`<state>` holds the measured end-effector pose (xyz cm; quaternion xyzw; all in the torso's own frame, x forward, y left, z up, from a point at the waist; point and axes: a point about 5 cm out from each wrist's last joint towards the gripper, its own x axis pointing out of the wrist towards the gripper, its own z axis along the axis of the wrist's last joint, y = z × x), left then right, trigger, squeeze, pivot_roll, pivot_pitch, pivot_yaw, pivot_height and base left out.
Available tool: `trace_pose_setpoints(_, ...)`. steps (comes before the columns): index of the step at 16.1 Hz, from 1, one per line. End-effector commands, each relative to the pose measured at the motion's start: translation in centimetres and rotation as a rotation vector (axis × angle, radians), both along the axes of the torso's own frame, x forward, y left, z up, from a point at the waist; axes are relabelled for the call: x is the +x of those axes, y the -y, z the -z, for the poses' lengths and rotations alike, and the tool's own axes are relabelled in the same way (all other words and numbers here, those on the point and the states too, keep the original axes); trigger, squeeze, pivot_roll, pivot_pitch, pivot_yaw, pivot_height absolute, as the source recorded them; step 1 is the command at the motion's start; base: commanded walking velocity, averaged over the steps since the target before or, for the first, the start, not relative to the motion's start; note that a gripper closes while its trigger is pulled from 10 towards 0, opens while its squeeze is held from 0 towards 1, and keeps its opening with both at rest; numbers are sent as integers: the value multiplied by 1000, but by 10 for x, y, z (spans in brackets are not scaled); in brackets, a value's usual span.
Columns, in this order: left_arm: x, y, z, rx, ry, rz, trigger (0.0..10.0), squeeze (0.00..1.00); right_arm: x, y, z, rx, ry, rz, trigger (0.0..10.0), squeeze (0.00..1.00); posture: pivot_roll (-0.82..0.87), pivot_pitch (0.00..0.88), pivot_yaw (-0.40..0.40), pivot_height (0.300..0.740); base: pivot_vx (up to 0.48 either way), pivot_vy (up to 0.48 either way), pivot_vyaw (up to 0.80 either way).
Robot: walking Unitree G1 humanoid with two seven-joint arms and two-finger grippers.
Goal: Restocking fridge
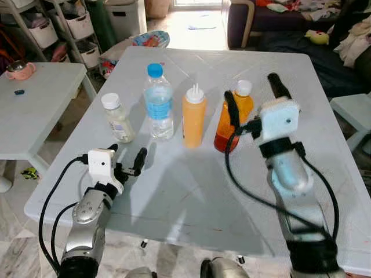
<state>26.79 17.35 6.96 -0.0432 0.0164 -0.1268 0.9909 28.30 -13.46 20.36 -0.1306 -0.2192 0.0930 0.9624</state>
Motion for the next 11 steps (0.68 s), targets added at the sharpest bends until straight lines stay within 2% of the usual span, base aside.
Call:
trace_pose_setpoints(1, 1, -2, 0, 14, -3, -3, 10000, 0, 6, -1, -1, 18, -30, -10, 10000, 0, -44, 48, 44, 740, 0, 0, 0)
trace_pose_setpoints(5, 0, 0, 2, 15, -8, 3, 10000, 0, 12, -9, -1, 18, -60, -39, 10000, 0, -38, 50, 42, 740, 0, 0, 0)
trace_pose_setpoints(8, -1, -1, 2, 17, -11, 5, 10000, 0, 18, -9, -1, 64, -106, -27, 10000, 0, -34, 53, 41, 740, 0, 0, 0)
trace_pose_setpoints(11, -1, -2, 2, 18, -12, 8, 10000, 0, 25, -10, 2, 50, -148, -35, 10000, 0, -31, 58, 46, 740, 0, 0, 0)
